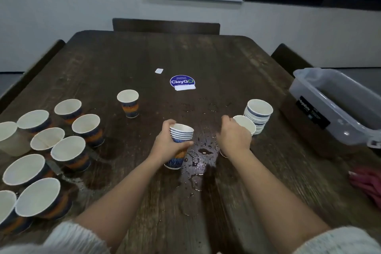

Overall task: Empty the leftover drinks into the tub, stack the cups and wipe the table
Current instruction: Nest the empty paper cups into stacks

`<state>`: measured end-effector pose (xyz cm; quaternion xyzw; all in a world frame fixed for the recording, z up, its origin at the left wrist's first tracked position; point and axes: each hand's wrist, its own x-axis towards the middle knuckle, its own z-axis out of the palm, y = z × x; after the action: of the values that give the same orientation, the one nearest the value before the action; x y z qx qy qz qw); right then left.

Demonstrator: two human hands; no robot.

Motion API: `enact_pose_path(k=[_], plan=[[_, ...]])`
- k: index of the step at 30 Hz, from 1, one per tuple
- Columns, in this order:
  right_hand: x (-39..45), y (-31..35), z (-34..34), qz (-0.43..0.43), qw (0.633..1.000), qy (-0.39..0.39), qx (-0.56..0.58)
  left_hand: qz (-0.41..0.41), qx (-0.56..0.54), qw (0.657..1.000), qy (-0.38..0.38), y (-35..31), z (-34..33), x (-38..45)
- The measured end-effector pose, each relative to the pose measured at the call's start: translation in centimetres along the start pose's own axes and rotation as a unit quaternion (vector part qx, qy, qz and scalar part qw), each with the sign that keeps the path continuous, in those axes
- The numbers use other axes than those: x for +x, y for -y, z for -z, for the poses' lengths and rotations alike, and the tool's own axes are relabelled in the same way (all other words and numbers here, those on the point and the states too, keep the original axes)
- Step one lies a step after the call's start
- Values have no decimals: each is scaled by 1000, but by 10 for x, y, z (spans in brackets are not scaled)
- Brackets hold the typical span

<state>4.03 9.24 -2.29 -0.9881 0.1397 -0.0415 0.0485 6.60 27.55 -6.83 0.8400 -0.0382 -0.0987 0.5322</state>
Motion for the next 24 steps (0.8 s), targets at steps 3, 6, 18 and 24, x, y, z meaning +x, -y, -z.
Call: enact_pose_path(k=[3,6,18,24], plan=[[-8,-9,-2,-14,998,-52,37,4,11,1000,-3,-3,-13,1],[-10,-22,-3,-47,997,-43,39,4,27,1000,0,-4,-25,2],[-15,-22,42,49,997,-11,66,-36,70,996,-29,-7,-49,7],[-3,-35,105,50,972,-210,92,-68,114,991,0,-28,-74,18]])
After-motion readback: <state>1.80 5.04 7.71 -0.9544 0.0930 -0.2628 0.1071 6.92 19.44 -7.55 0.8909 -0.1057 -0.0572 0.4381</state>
